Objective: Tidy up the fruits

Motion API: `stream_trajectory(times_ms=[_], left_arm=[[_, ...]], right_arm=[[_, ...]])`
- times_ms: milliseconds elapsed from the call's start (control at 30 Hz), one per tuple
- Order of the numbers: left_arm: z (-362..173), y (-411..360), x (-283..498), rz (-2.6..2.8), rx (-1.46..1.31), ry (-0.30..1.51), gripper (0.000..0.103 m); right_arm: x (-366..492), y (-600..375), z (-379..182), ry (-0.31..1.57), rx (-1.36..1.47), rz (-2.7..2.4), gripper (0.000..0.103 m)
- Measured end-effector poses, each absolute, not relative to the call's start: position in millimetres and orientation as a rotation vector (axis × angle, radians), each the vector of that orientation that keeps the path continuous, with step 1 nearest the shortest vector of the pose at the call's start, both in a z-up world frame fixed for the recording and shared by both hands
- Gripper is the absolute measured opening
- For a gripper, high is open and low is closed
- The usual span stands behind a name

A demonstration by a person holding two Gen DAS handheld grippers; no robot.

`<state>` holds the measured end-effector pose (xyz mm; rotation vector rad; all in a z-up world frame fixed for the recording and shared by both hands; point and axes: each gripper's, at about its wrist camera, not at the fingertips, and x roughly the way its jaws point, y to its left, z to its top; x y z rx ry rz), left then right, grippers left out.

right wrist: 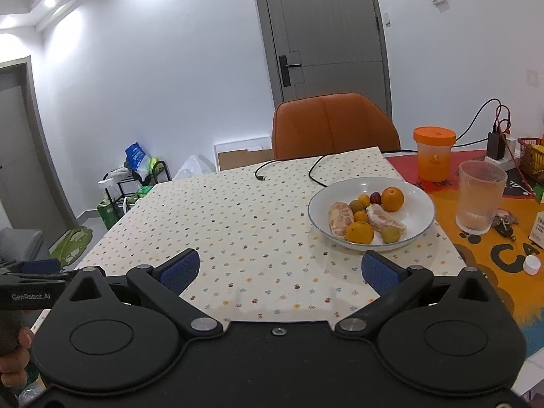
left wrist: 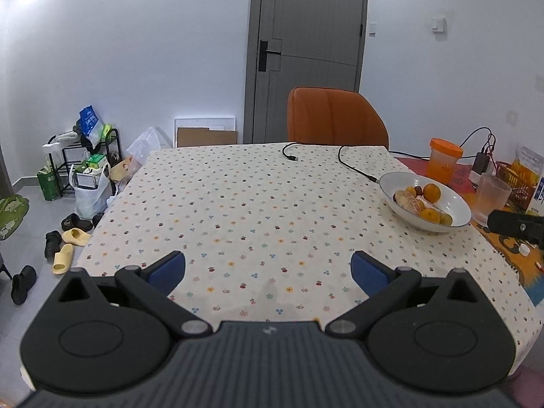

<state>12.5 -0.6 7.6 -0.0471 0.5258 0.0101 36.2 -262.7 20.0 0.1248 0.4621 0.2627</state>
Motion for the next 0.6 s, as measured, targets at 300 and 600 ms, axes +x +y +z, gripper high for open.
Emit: stream_trajectory(times_ms=[300,600], left_arm=[[6.8,-2.0,13.8,0.020,-0.043,0.530,0.103],[8.1,-1.8,13.0,0.017,-0.042,0.525,0.103]], right_arm=[[41.2,-259.8,13.3,0.495,0.118,0.290,0.103],[40.5,-257.1,13.5,0.494,0.112,0.295,0.103]])
